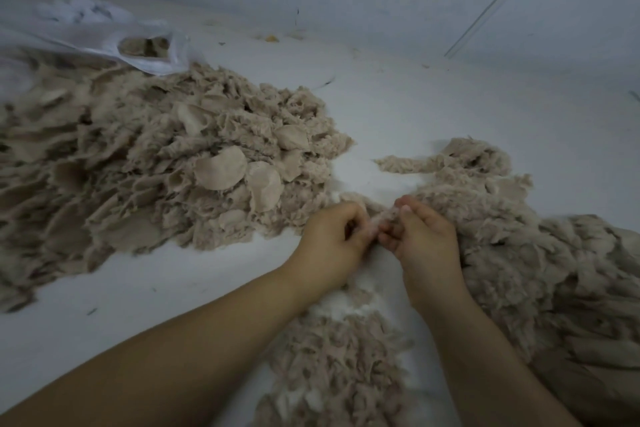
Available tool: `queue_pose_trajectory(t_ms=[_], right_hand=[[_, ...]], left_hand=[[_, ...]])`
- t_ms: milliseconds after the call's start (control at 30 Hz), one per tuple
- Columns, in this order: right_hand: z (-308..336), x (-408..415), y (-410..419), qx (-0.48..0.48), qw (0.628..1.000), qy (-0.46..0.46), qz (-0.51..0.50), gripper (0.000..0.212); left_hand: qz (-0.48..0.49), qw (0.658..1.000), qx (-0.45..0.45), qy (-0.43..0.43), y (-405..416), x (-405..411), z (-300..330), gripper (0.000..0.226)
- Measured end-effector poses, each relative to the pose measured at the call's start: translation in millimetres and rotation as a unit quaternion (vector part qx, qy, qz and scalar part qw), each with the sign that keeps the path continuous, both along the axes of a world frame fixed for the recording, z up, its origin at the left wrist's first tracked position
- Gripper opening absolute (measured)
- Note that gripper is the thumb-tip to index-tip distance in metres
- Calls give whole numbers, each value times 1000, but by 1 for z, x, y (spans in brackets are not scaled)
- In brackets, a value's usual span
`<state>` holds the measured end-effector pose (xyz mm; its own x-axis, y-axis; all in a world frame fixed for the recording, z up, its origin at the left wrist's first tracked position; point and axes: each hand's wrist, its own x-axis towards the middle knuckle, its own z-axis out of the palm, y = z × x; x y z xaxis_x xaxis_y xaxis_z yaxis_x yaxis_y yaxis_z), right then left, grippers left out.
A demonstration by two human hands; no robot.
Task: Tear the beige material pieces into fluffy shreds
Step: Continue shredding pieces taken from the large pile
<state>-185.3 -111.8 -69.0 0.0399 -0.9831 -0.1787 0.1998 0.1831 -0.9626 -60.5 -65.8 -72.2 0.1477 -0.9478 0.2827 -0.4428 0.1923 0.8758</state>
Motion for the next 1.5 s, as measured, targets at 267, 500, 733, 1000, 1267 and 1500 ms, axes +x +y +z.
queue_pose_trajectory(t_ms=[267,500,733,1000,1267,1500], right_hand=[[-6,1,-1,-20,996,85,11,49],[-5,0,5,-77,987,135,29,29],[3,6,19,-210,960,129,130,45],[-3,6,14,-176,969,146,89,22],[2,6,17,-123,985,69,99,15],[5,6,20,-132,981,92,107,26]], left_hand=[[-24,982,-29,186,9,-2,13,15],[-74,960,-63,264,12,13,9,18],[-76,962,19,262,3,14,5,13],[-38,959,48,276,-3,20,3,10],[-48,958,71,273,-5,18,3,9],[-42,944,111,308,-12,22,3,15]])
